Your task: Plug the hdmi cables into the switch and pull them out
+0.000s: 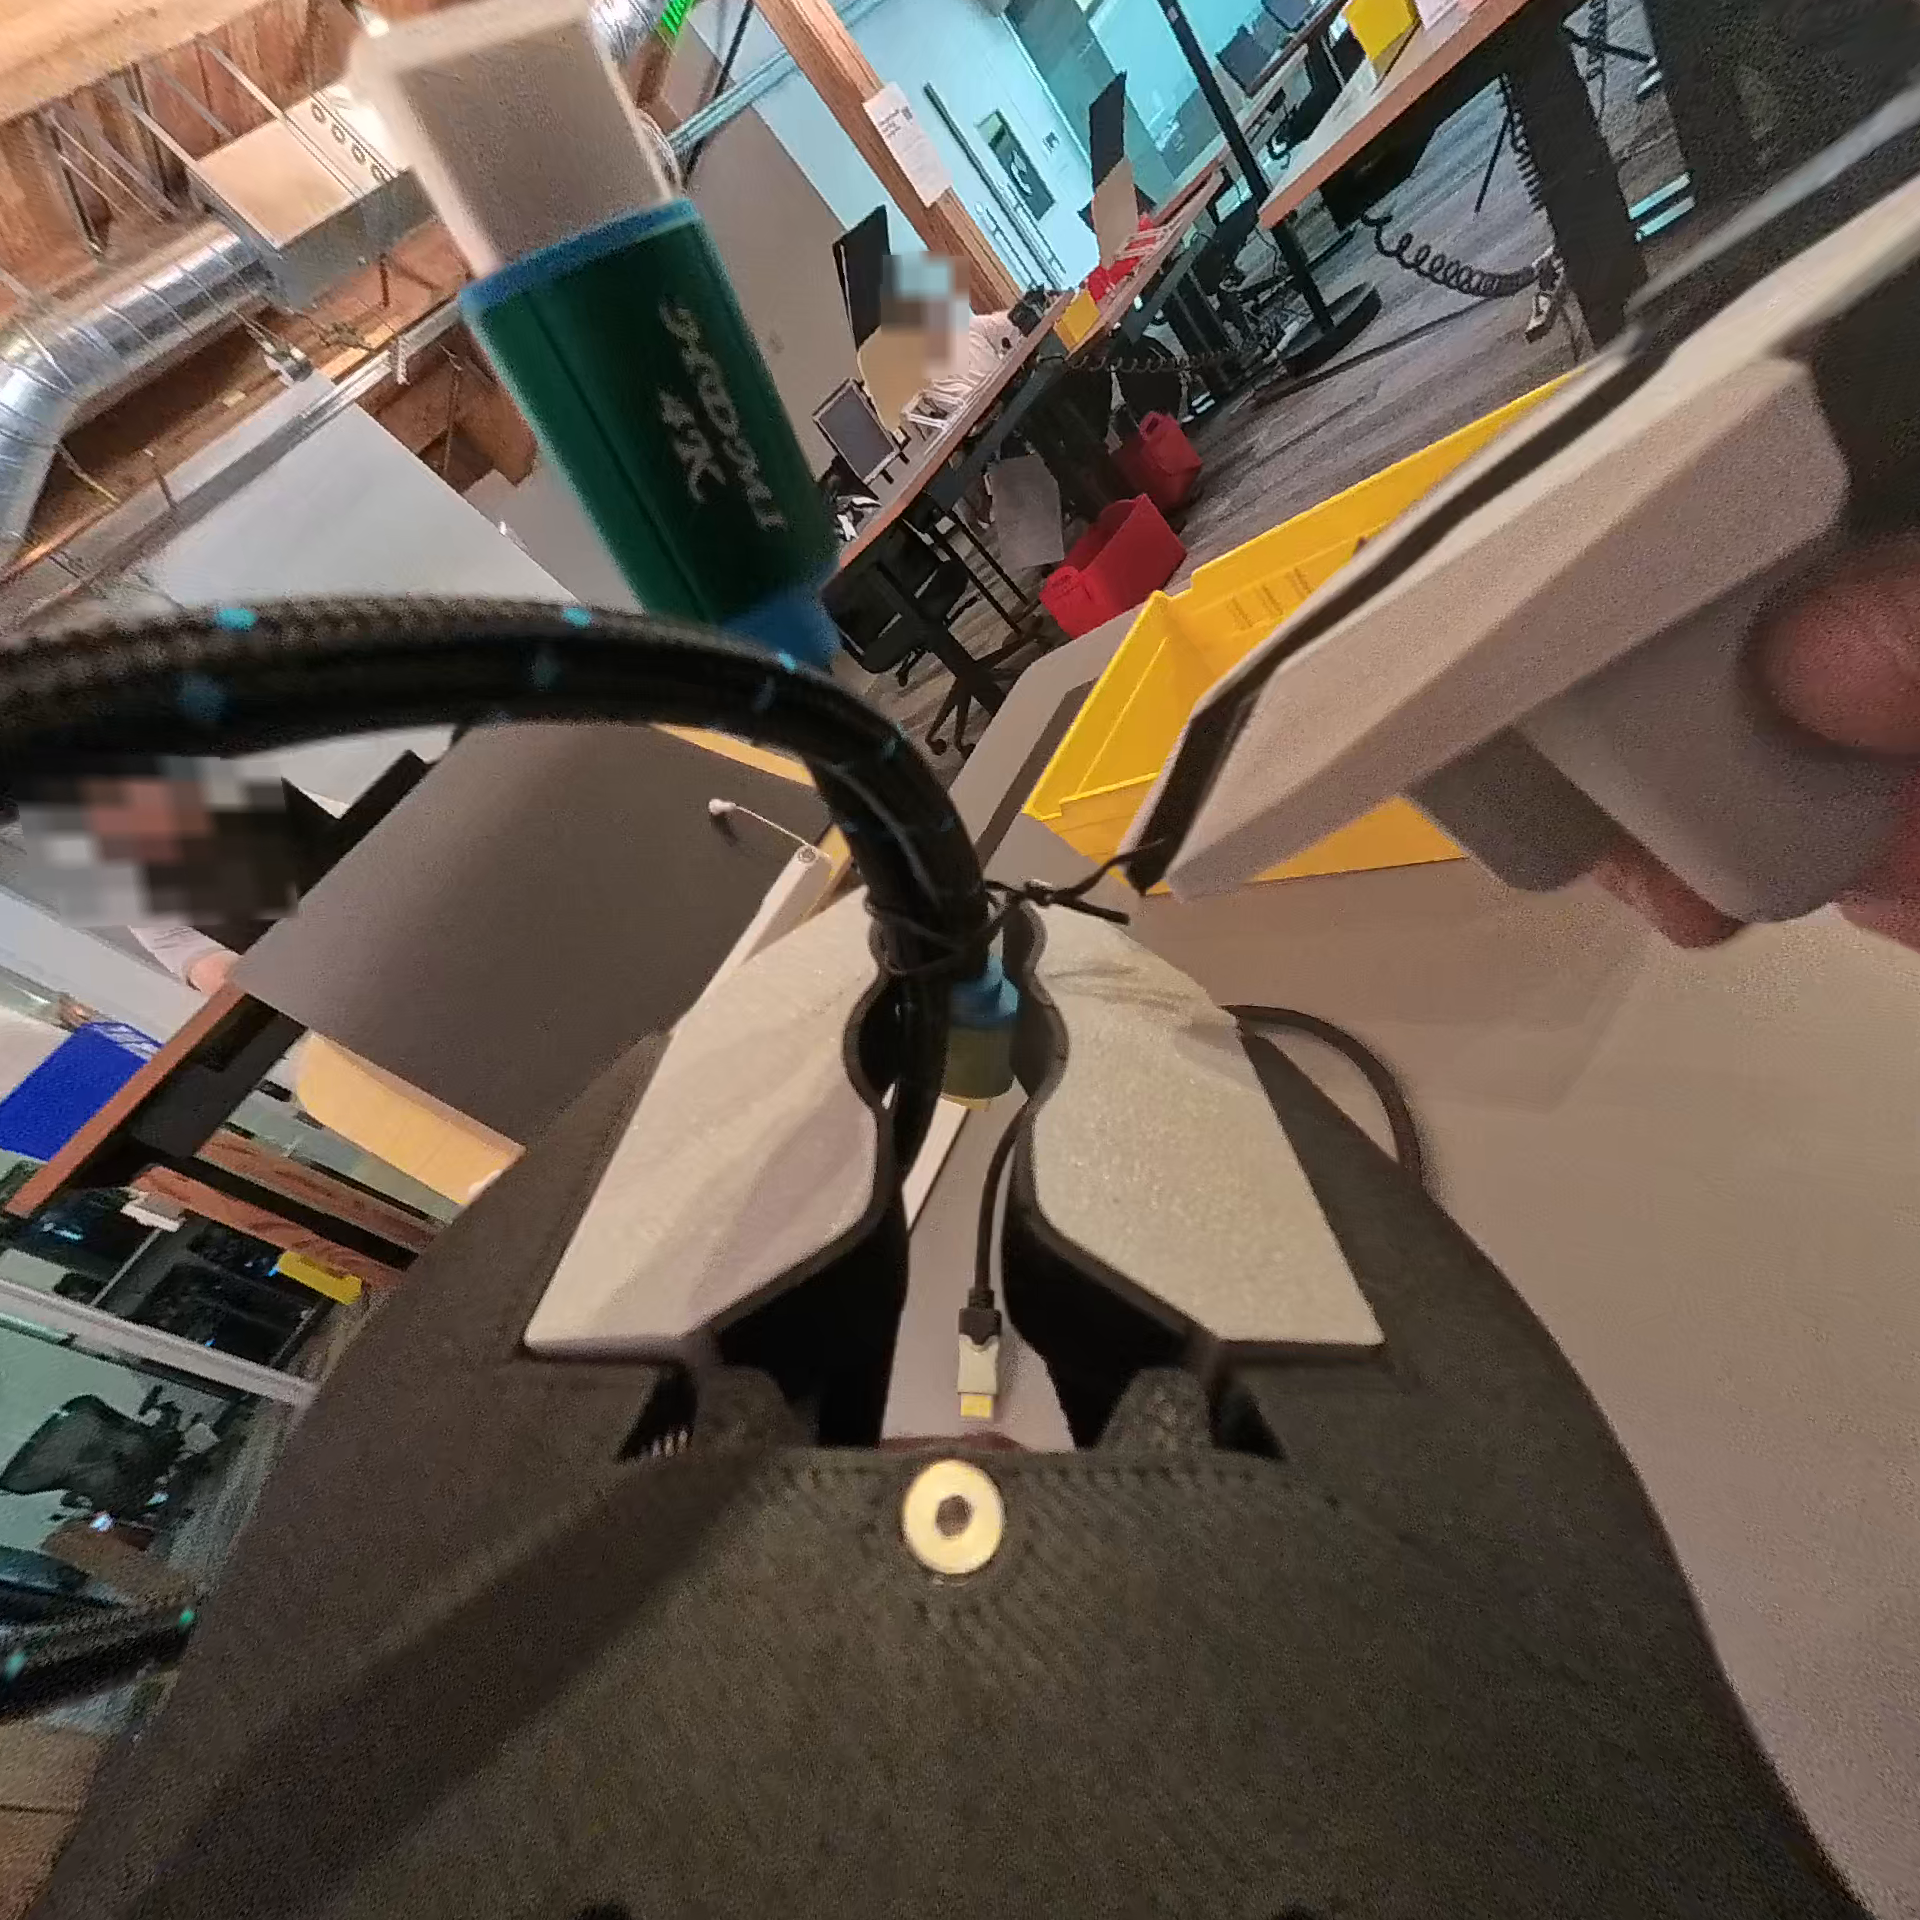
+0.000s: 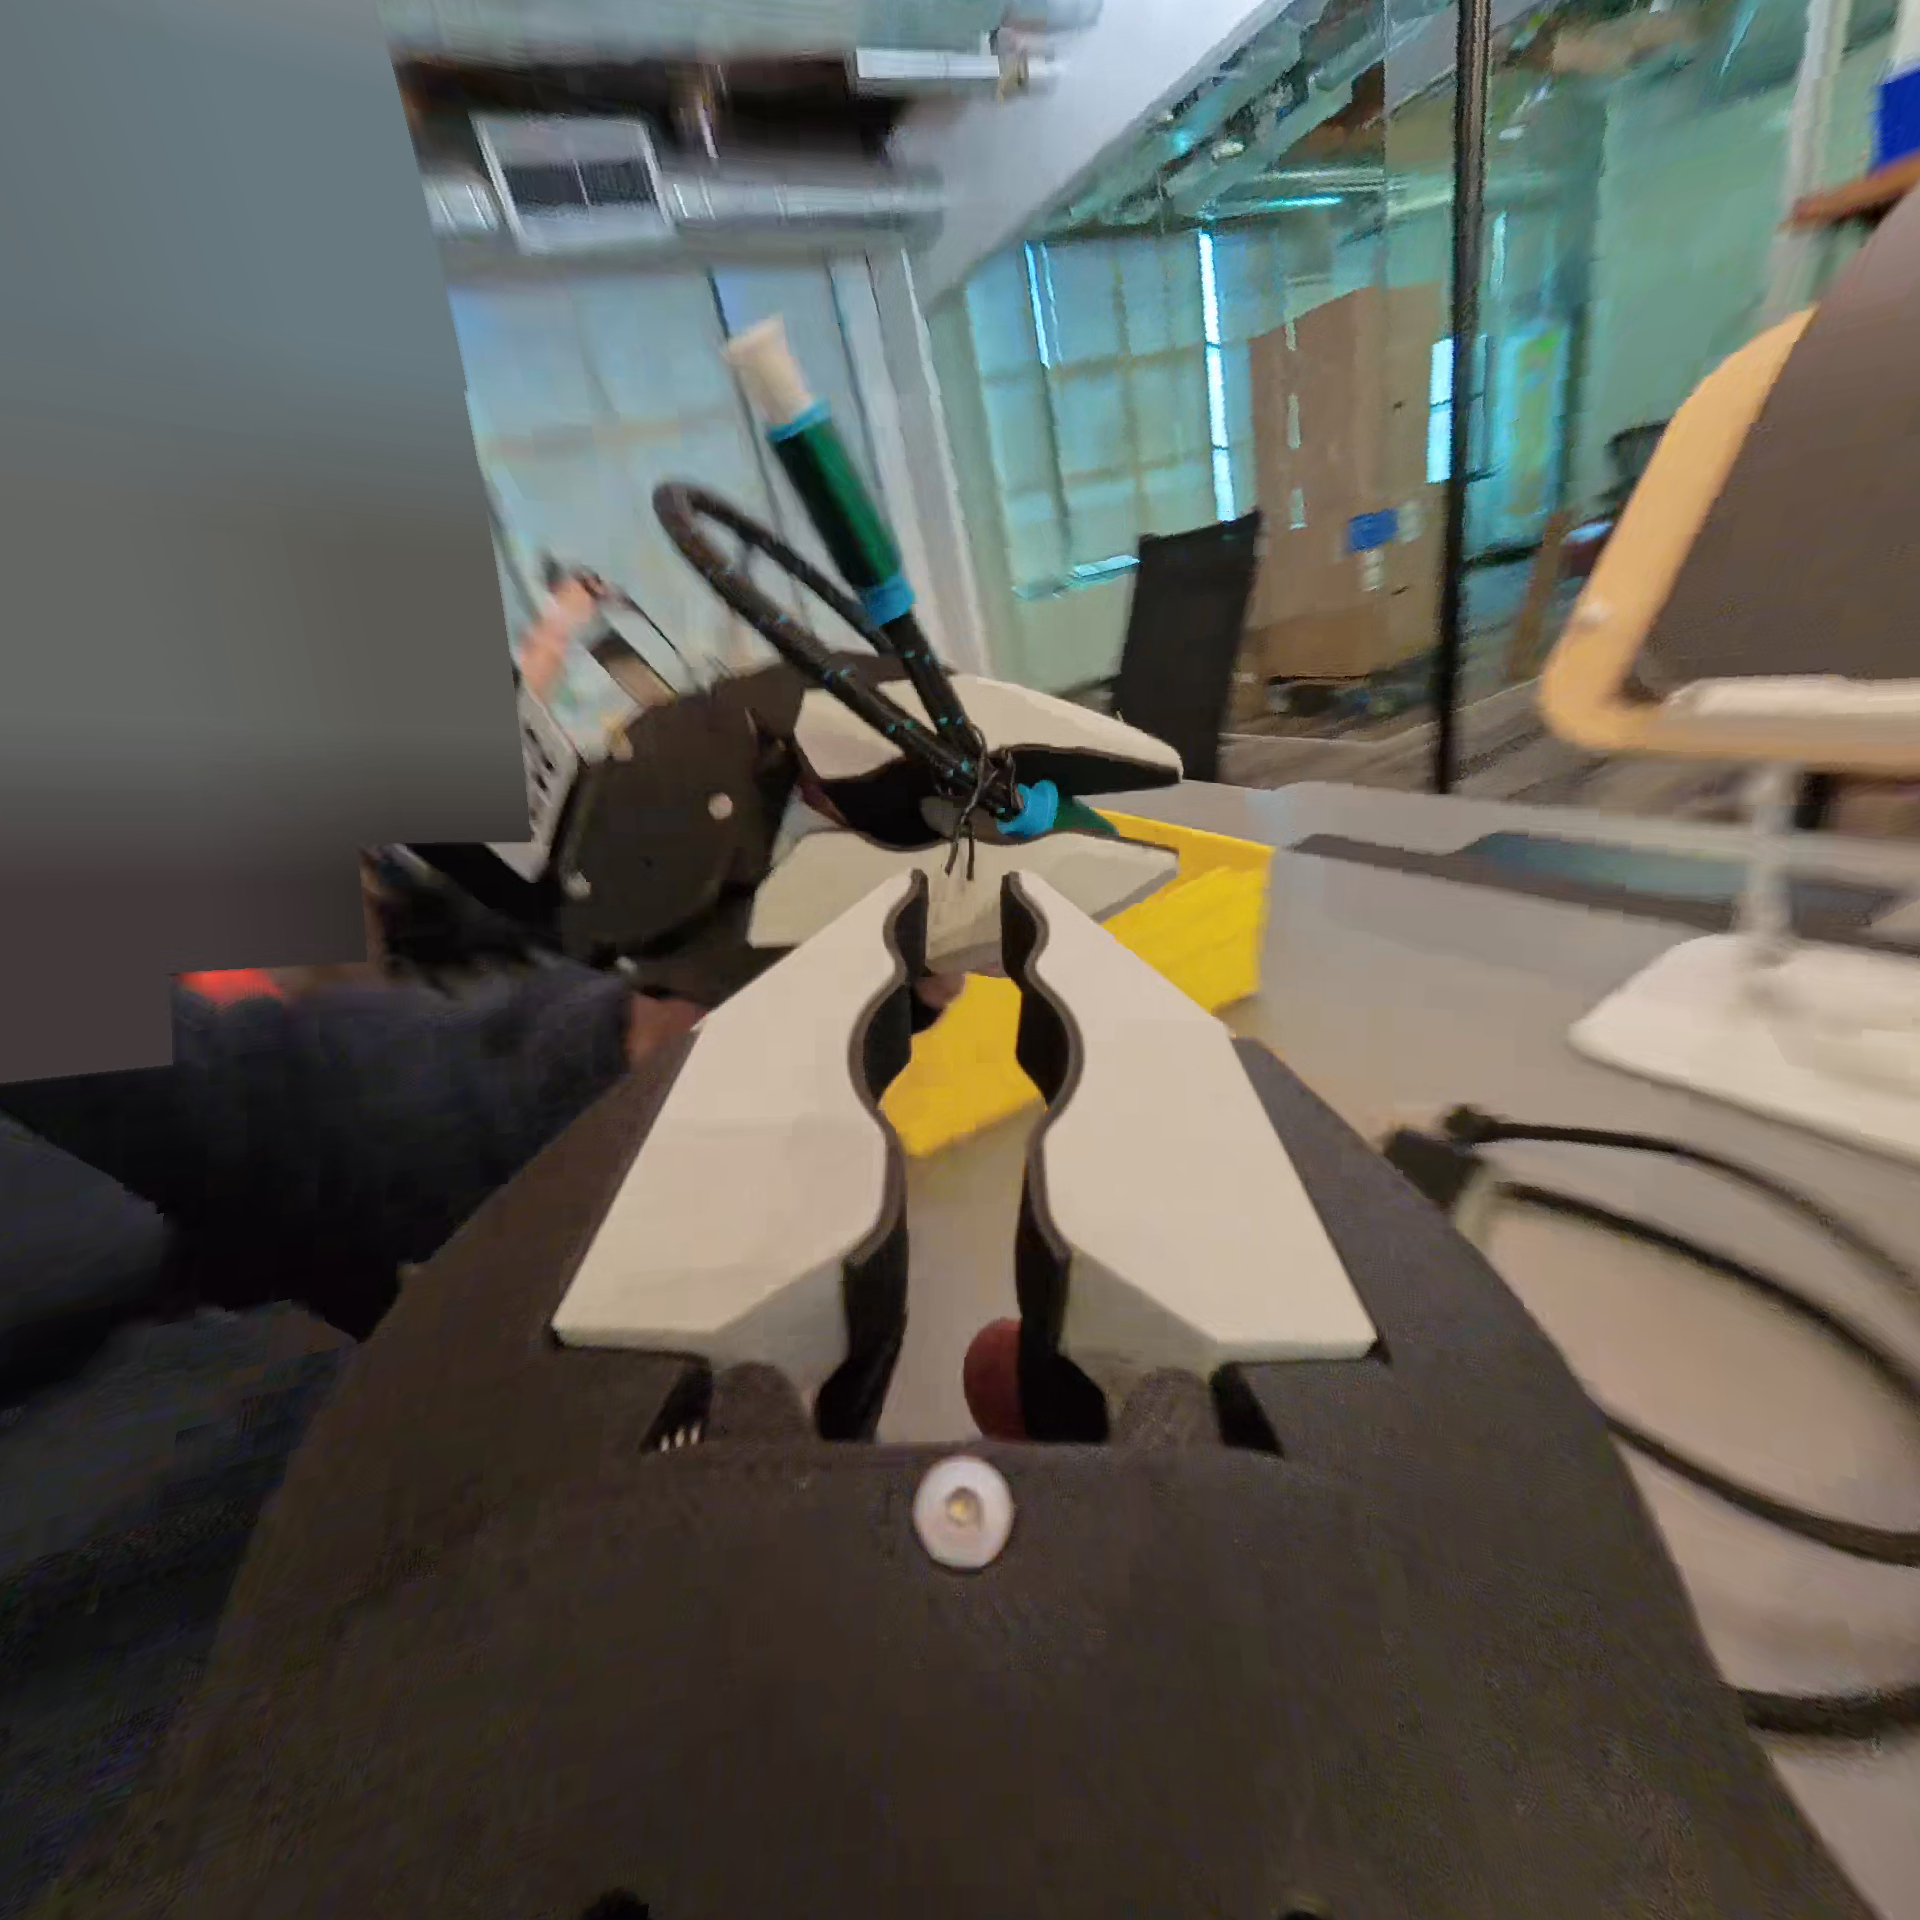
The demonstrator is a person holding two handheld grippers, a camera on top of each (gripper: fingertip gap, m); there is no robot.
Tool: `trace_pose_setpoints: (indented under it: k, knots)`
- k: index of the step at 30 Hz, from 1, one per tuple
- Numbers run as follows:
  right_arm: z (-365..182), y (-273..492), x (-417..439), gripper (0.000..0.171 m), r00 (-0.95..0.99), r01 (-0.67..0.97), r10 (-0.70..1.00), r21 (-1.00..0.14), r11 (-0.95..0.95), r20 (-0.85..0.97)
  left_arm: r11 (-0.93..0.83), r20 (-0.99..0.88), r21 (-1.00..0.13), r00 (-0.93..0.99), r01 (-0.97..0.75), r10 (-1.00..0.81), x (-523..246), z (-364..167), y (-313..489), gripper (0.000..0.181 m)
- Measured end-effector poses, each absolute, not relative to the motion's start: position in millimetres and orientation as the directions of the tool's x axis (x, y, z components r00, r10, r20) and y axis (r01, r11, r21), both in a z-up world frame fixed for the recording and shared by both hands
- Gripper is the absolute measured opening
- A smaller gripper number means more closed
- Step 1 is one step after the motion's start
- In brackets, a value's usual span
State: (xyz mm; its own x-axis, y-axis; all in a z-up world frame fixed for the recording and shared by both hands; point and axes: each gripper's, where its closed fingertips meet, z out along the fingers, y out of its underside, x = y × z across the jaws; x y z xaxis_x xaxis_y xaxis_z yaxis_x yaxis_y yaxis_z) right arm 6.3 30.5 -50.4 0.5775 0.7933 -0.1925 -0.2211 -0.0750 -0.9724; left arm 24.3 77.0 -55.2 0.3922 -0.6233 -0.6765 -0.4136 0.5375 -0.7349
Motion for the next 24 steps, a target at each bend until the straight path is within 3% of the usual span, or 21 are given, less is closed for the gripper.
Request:
trace_pose_setpoints:
  k: [3, 6, 12, 17, 20, 24]
  knots:
    - [-48.9, 31.6, 6.8, 0.014, 0.682, 0.038, 0.723, -0.992, 0.116, 0.111, 0.530, -0.673, -0.737, 0.379, -0.420, -0.635, 26.3, -59.0, 76.0, 0.017]
    - [-47.3, 32.0, 4.3, 0.011, 0.695, 0.261, 0.622, -0.933, 0.249, 0.361, 0.528, -0.671, -0.738, 0.374, -0.420, -0.640, 27.9, -60.5, 74.6, 0.017]
    - [-45.5, 32.5, 1.6, 0.000, 0.670, 0.415, 0.527, -0.852, 0.319, 0.524, 0.525, -0.667, -0.742, 0.378, -0.417, -0.642, 27.2, -58.7, 74.4, 0.017]
    - [-40.8, 28.3, 0.5, 0.000, 0.674, 0.336, 0.589, -0.895, 0.294, 0.447, 0.523, -0.667, -0.742, 0.376, -0.420, -0.643, 27.3, -60.4, 74.9, 0.017]
    - [-35.8, 27.9, 3.6, 0.000, 0.670, 0.113, 0.712, -0.977, 0.182, 0.210, 0.528, -0.668, -0.741, 0.377, -0.416, -0.641, 26.9, -59.3, 74.2, 0.017]
    - [-34.6, 29.4, 9.6, 0.000, 0.598, -0.131, 0.799, -0.991, 0.015, -0.067, 0.551, -0.688, -0.723, 0.369, -0.417, -0.625, 27.2, -56.9, 71.2, 0.017]
